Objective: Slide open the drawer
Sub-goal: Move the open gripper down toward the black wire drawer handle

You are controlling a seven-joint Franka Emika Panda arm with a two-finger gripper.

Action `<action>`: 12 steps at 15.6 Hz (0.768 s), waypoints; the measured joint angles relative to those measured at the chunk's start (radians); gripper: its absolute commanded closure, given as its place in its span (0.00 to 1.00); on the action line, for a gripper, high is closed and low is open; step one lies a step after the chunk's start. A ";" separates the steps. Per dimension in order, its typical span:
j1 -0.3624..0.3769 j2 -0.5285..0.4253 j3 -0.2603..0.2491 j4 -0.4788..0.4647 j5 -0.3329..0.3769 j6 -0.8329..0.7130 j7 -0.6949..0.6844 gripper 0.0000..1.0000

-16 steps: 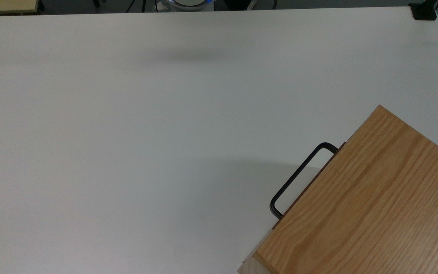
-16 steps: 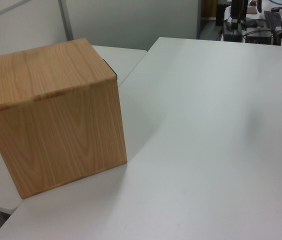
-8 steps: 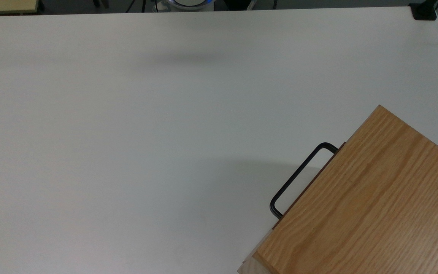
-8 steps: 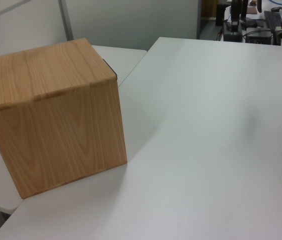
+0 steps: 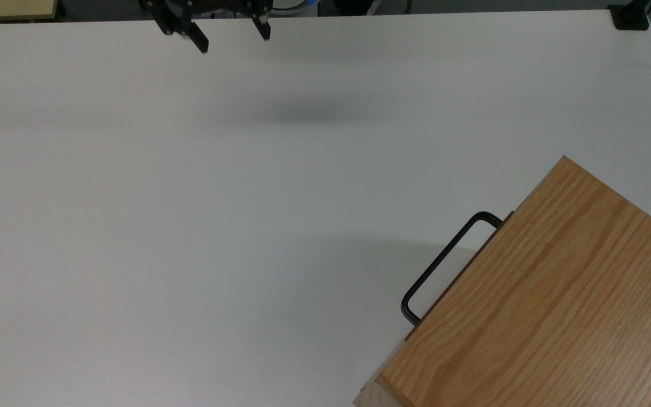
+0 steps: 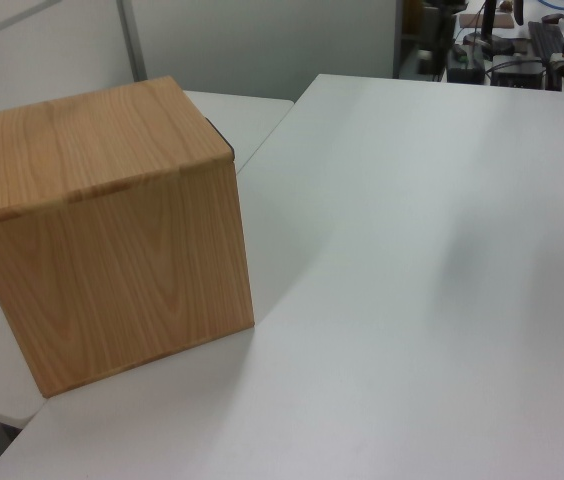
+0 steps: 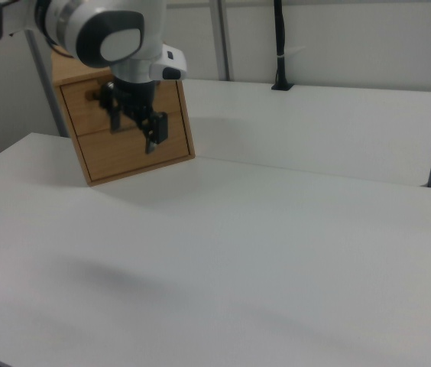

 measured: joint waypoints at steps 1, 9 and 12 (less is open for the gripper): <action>0.000 0.015 0.000 0.001 0.045 0.061 0.064 0.00; 0.171 0.194 0.019 0.024 0.172 0.597 0.484 0.00; 0.246 0.291 0.020 0.109 0.172 0.700 0.594 0.00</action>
